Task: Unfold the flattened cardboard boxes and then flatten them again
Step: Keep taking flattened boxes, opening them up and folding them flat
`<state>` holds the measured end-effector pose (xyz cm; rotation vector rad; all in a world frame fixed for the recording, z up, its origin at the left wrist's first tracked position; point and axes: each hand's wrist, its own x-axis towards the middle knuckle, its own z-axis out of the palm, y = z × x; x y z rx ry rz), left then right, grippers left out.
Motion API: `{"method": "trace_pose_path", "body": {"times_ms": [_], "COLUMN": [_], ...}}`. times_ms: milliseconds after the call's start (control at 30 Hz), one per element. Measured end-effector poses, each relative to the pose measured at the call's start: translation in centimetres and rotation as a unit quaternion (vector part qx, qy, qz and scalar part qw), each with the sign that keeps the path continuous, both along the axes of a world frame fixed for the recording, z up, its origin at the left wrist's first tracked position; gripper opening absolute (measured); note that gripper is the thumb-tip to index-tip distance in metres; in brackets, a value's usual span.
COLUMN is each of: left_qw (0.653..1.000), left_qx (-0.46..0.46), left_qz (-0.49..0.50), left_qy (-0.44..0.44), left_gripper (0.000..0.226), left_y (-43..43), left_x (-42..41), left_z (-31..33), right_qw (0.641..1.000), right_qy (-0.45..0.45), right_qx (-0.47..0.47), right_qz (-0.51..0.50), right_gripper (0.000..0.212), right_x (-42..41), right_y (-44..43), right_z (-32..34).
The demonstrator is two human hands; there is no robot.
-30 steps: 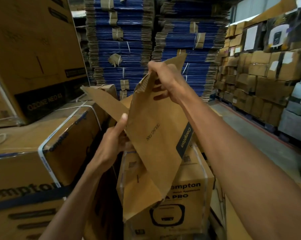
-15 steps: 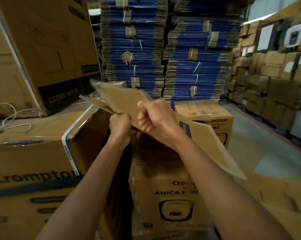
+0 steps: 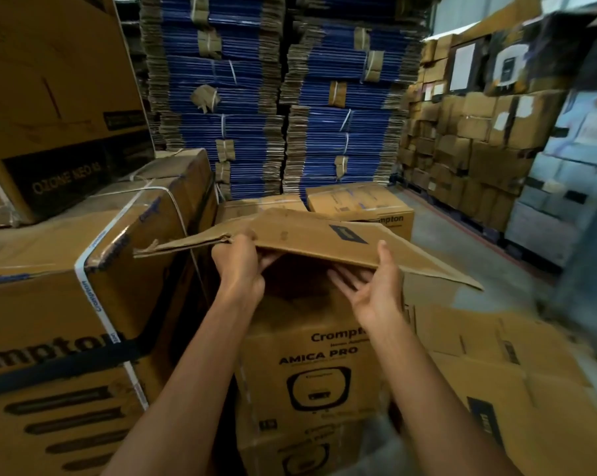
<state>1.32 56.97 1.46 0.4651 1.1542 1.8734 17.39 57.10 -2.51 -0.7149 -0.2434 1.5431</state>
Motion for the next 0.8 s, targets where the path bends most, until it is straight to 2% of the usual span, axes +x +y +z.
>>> {"method": "trace_pose_path", "body": {"times_ms": [100, 167, 400, 700, 800], "left_qw": [0.998, 0.996, 0.995, 0.984, 0.977], "left_qx": [0.016, 0.024, 0.055, 0.063, 0.064], "left_qz": [-0.034, -0.043, -0.064, -0.153, -0.191], "left_qy": [-0.043, -0.073, -0.045, -0.062, -0.078], "left_gripper": [0.01, 0.016, 0.016, 0.013, 0.028], "left_y": [-1.4, -2.0, -4.0, -6.0, -6.8], "left_x": [1.1, 1.5, 4.9, 19.4, 24.8], "left_z": [-1.0, -1.5, -1.4, -2.0, -3.3], "right_qw": [0.999, 0.998, 0.993, 0.981, 0.973], "right_qy": [-0.019, -0.043, -0.08, -0.086, -0.101], "right_qx": [-0.016, -0.019, 0.015, 0.018, 0.033], "right_qz": [-0.036, -0.049, -0.088, -0.171, -0.205], "right_gripper": [0.037, 0.033, 0.015, 0.014, 0.016], "right_x": [1.6, 2.2, 6.5, 21.7, 27.4], "right_y": [0.3, 0.1, -1.6, -5.8, -7.5], "right_z": [-0.2, -0.2, 0.3, -0.1, -0.6]}}
